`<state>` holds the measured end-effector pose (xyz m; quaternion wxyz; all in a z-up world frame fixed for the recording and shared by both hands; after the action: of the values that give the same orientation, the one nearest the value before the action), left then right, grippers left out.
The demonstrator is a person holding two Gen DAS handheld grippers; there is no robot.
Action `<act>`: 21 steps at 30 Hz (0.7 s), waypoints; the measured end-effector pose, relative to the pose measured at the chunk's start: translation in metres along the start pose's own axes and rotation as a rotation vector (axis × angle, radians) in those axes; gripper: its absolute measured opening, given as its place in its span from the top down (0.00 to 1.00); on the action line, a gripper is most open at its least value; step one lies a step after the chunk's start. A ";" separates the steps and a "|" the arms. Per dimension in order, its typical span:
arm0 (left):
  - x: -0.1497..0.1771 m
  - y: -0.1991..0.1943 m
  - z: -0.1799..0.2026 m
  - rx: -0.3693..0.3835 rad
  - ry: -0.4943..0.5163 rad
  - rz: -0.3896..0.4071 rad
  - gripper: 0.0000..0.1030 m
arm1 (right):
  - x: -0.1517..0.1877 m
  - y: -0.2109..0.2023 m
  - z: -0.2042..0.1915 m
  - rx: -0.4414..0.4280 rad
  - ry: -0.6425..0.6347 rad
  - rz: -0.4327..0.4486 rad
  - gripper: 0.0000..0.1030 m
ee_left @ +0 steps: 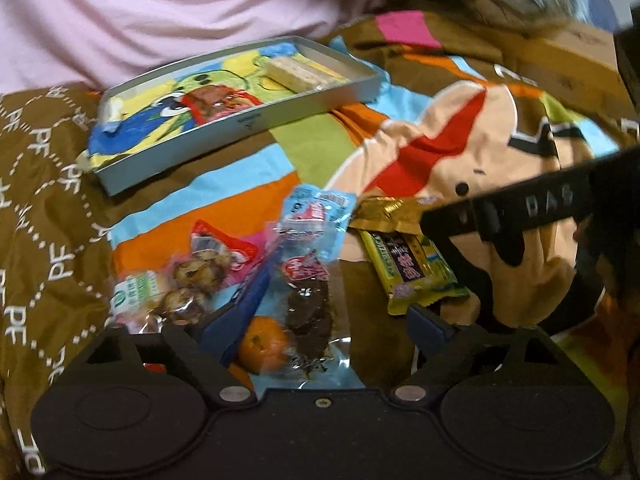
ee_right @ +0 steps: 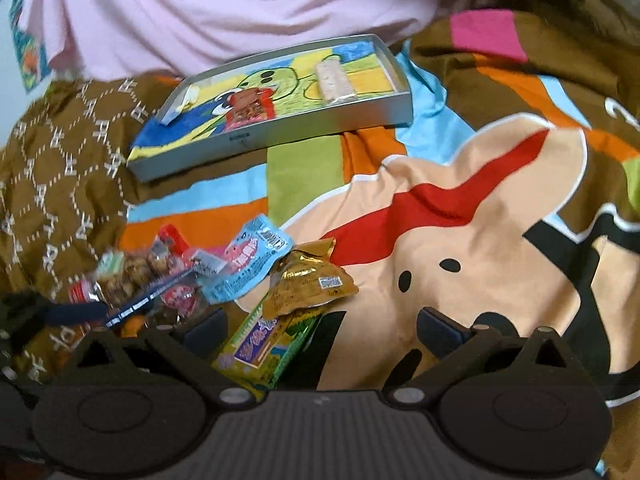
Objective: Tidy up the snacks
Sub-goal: 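Grasp the dark jerky pack with the left tool while the right tool grasps the yellow-green box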
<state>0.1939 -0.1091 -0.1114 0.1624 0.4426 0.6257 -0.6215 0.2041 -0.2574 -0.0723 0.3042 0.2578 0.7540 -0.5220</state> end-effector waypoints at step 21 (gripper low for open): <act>-0.008 0.034 0.000 -0.005 -0.067 -0.066 0.41 | 0.005 0.015 -0.002 -0.018 0.022 -0.041 0.02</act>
<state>0.2236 -0.1171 -0.1266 0.1636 0.4003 0.6357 -0.6395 0.2102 -0.2500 -0.0848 0.2876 0.2453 0.7669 -0.5186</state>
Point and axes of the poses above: each gripper's, at about its wrist camera, not at the fingertips, and y roughly the way its jaws point, z to its right, x to its underside, the point moved 10 cm from there along y, roughly the way its jaws point, and after that the axes turned 10 degrees about -x, right-handed, at the moved point
